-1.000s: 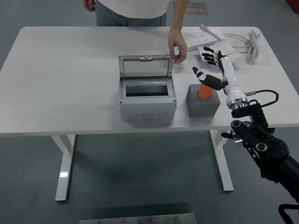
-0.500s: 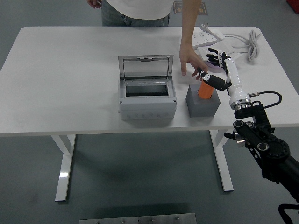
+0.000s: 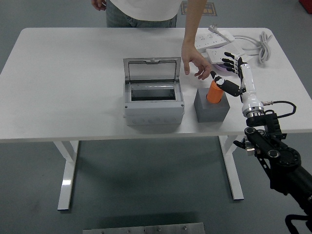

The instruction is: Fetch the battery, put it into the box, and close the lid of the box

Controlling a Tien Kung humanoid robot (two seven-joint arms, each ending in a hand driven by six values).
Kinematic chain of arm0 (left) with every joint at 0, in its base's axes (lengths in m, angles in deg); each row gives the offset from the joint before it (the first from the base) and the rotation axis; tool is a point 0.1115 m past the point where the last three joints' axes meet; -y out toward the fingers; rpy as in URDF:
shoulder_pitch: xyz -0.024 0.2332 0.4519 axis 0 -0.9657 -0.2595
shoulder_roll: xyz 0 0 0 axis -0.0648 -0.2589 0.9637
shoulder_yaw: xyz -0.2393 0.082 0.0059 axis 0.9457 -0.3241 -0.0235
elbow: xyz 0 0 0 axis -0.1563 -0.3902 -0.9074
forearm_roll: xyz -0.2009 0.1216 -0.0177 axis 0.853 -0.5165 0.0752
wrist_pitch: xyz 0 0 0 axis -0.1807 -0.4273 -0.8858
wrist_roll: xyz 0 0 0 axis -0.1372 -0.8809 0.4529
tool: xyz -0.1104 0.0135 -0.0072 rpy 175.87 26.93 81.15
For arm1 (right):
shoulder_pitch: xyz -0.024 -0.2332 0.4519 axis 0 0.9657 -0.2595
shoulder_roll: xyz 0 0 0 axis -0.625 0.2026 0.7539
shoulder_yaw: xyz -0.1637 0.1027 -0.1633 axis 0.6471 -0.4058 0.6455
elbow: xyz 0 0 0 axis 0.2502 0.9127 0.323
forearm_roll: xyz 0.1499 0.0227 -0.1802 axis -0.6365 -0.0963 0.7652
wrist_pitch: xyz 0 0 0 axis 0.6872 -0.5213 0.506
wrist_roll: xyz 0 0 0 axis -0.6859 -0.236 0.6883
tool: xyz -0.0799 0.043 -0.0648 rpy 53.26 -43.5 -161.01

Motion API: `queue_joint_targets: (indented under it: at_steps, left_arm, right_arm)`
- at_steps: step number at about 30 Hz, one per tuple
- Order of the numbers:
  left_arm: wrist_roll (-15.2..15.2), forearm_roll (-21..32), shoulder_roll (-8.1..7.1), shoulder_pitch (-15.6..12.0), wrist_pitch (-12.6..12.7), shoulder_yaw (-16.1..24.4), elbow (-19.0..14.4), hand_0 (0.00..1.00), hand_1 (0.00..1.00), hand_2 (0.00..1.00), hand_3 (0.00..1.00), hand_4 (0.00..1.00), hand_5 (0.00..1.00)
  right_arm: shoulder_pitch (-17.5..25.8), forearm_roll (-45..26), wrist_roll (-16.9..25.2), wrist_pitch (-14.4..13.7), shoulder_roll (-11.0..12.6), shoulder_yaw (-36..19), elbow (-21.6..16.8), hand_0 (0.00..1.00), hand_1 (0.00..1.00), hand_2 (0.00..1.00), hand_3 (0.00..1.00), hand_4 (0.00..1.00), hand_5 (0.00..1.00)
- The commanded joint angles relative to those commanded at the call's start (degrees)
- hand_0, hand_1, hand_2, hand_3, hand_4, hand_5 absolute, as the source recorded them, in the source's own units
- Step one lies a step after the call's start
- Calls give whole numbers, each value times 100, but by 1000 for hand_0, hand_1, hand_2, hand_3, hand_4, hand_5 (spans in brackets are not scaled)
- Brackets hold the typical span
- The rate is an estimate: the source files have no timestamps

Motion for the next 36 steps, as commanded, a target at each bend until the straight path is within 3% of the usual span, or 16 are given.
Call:
queue_joint_targets:
  at_steps: [10, 36]
  left_arm:
    - [4, -15, 13, 22, -8, 0, 5, 681, 743, 633, 571, 571, 177]
    - [19, -33, 27, 97, -41, -15, 12, 677, 744, 629, 566, 556, 162]
  right_arm:
    - [33, -238, 113, 6, -187, 60, -16, 623, 674, 702, 798, 838, 181]
    - [50, -384, 89, 24, -192, 356, 127, 617, 655, 679, 783, 839, 191]
